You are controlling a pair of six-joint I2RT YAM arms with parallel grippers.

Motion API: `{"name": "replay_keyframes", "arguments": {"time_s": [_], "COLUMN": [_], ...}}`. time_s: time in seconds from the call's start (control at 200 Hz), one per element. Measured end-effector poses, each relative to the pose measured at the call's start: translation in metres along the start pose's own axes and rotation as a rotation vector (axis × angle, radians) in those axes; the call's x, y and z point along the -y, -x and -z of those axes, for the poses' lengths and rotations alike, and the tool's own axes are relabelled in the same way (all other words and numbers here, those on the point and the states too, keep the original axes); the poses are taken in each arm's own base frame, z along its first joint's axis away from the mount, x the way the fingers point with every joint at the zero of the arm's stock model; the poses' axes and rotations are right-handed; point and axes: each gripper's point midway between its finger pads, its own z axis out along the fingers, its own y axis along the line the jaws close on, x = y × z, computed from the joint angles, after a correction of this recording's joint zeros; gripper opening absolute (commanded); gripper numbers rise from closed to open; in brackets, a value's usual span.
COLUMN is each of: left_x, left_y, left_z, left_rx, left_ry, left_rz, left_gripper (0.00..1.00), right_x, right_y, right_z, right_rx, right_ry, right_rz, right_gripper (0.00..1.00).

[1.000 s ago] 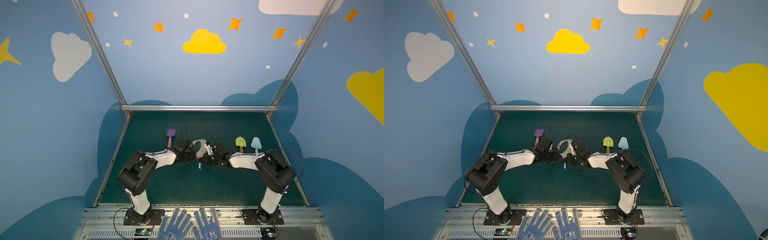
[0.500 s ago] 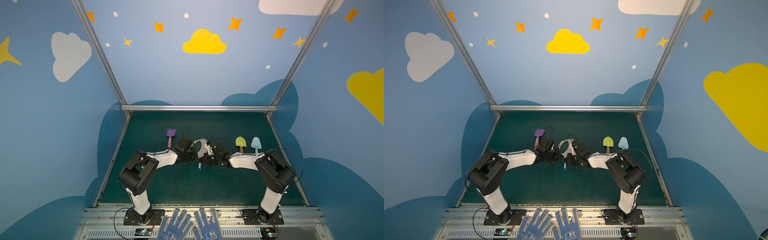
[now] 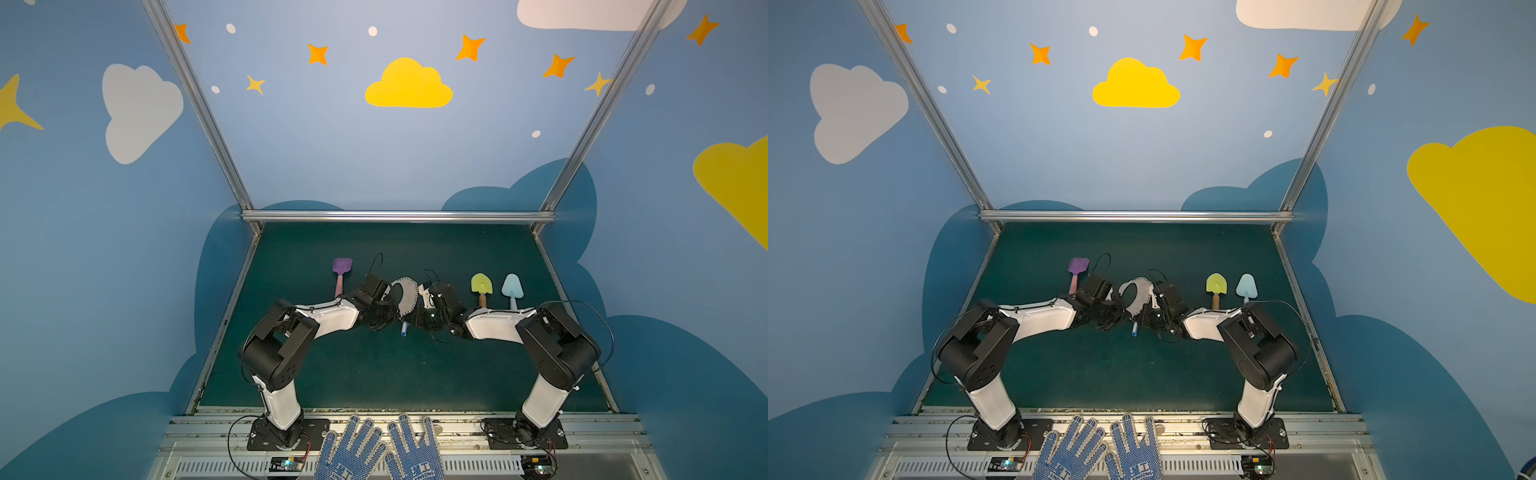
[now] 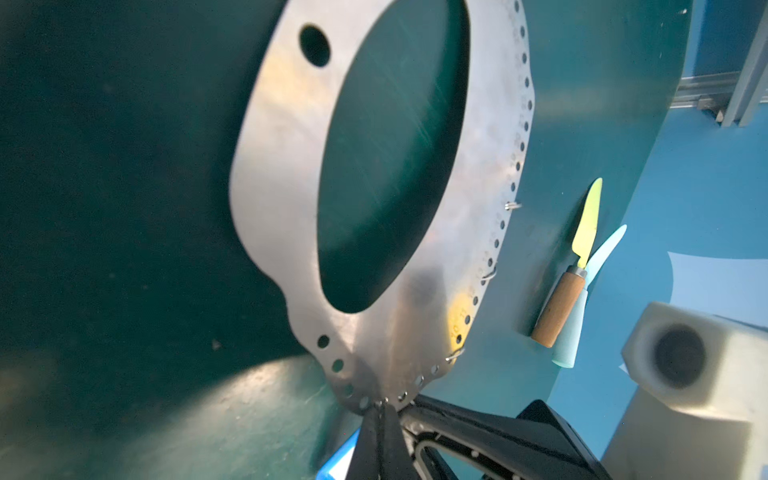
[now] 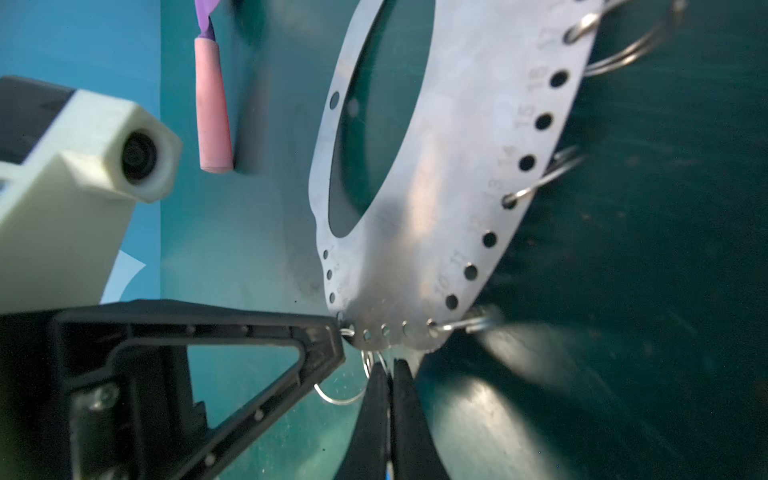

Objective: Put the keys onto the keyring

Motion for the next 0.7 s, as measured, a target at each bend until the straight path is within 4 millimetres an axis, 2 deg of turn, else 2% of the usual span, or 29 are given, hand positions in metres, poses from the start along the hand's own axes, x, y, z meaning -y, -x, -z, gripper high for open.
{"name": "replay_keyframes", "arguments": {"time_s": [0.27, 0.701], "left_x": [0.001, 0.003], "left_y": [0.0, -0.003], "left_z": [-0.001, -0.001], "left_rx": [-0.002, -0.019], "left_ry": [-0.001, -0.011], "left_rz": [0.0, 0.0], "left_gripper": [0.04, 0.04], "right_x": [-0.001, -0.002], "right_y": [-0.001, 0.002], "right_z": [0.0, 0.019], "right_rx": [0.013, 0.085], "right_ry": [0.025, 0.051], "right_rz": [0.0, 0.023], "right_gripper": [0.0, 0.0]}}
